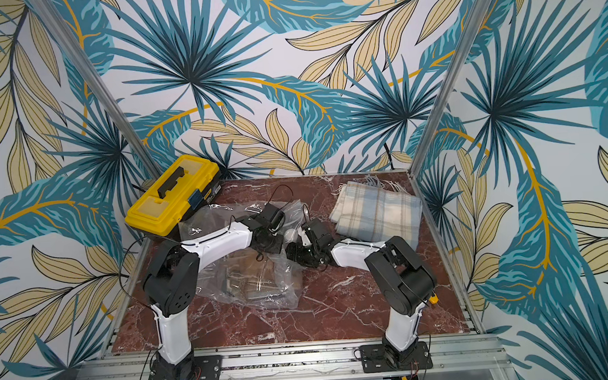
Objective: Take the blanket out of the vacuum bag
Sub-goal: Adjust the vacuum bag at the center of the board.
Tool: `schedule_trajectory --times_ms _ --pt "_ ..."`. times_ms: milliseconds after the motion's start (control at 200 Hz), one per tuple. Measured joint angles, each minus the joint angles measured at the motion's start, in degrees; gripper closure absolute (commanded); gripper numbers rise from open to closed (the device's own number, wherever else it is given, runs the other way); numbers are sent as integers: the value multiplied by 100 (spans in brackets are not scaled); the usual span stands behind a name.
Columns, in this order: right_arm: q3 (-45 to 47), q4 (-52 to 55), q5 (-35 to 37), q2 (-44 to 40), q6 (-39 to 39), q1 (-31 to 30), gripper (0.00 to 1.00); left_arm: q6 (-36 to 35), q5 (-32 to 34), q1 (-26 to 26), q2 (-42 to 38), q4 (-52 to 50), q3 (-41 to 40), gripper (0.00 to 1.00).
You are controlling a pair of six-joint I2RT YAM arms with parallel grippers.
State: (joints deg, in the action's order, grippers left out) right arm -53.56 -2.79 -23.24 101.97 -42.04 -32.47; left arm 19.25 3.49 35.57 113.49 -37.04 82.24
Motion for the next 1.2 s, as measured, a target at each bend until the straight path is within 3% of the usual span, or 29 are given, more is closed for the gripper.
schedule_trajectory --times_ms 245,481,846,1052,1197 --pt "125 87 35 -127 -42 -42 22 -291 -595 -31 232 382 278 100" --pt "118 46 -28 -118 4 -146 22 -52 -57 -92 149 205 249 100" --pt "-205 153 -297 197 337 -328 22 337 1071 -551 -1537 481 -1394 100" --pt "-219 1386 590 -669 960 -356 19 68 568 -573 -3106 1908 -2503 100" --pt "-417 2238 1134 -1628 1237 -358 18 -39 -20 -566 -3574 2680 -2726 100"
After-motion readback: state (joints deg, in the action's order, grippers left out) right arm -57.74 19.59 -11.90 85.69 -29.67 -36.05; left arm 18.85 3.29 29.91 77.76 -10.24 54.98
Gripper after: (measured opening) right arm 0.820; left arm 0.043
